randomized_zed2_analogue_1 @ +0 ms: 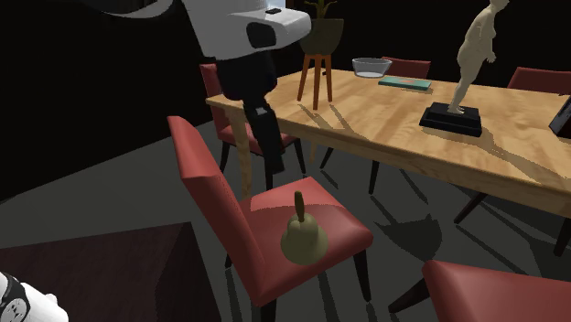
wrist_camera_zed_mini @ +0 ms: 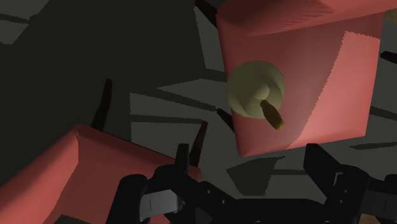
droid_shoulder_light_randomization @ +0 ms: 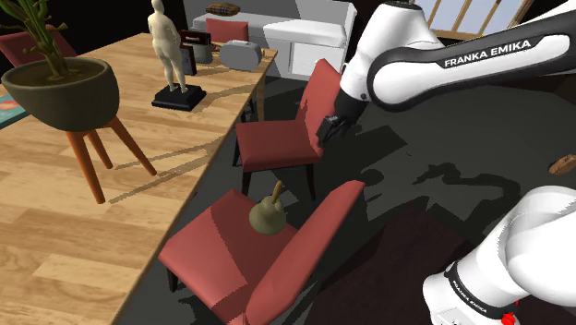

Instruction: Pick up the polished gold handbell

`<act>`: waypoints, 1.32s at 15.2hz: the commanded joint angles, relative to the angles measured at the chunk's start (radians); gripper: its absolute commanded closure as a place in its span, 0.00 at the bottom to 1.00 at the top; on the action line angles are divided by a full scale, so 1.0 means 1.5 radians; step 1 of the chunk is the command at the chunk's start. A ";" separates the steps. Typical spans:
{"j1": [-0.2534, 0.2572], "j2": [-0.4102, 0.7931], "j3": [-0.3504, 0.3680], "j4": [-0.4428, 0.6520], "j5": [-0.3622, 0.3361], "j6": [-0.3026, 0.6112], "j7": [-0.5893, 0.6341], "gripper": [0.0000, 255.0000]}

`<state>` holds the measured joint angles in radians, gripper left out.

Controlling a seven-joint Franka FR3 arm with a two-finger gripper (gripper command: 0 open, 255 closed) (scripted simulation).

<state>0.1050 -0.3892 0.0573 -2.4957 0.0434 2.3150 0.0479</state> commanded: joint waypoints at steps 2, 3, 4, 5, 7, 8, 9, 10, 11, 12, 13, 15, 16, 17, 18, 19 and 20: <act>0.010 0.070 0.016 0.006 0.005 0.065 0.013 0.00; 0.013 0.093 0.020 0.009 0.006 0.085 0.017 0.00; 0.016 0.116 0.025 0.014 0.006 0.104 0.020 0.00; 0.019 0.140 0.029 0.020 0.006 0.122 0.025 0.00; 0.024 0.189 0.038 0.033 0.004 0.157 0.034 0.00; 0.026 0.214 0.042 0.041 0.001 0.174 0.039 0.00; 0.029 0.238 0.046 0.050 -0.002 0.189 0.044 0.00; 0.032 0.264 0.049 0.060 -0.005 0.205 0.050 0.00; 0.035 0.289 0.052 0.071 -0.010 0.219 0.056 0.00; 0.039 0.314 0.054 0.082 -0.015 0.233 0.062 0.00; 0.042 0.339 0.056 0.094 -0.020 0.246 0.069 0.00; 0.050 0.382 0.057 0.117 -0.031 0.266 0.081 0.00; 0.051 0.390 0.056 0.116 -0.033 0.275 0.082 0.00; 0.052 0.398 0.055 0.115 -0.035 0.283 0.083 0.00; 0.053 0.405 0.054 0.115 -0.037 0.292 0.085 0.00; 0.054 0.413 0.053 0.114 -0.039 0.300 0.086 0.00; 0.055 0.421 0.052 0.114 -0.041 0.308 0.087 0.00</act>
<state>0.1839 0.2267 0.1372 -2.3274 -0.0131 2.7632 0.1740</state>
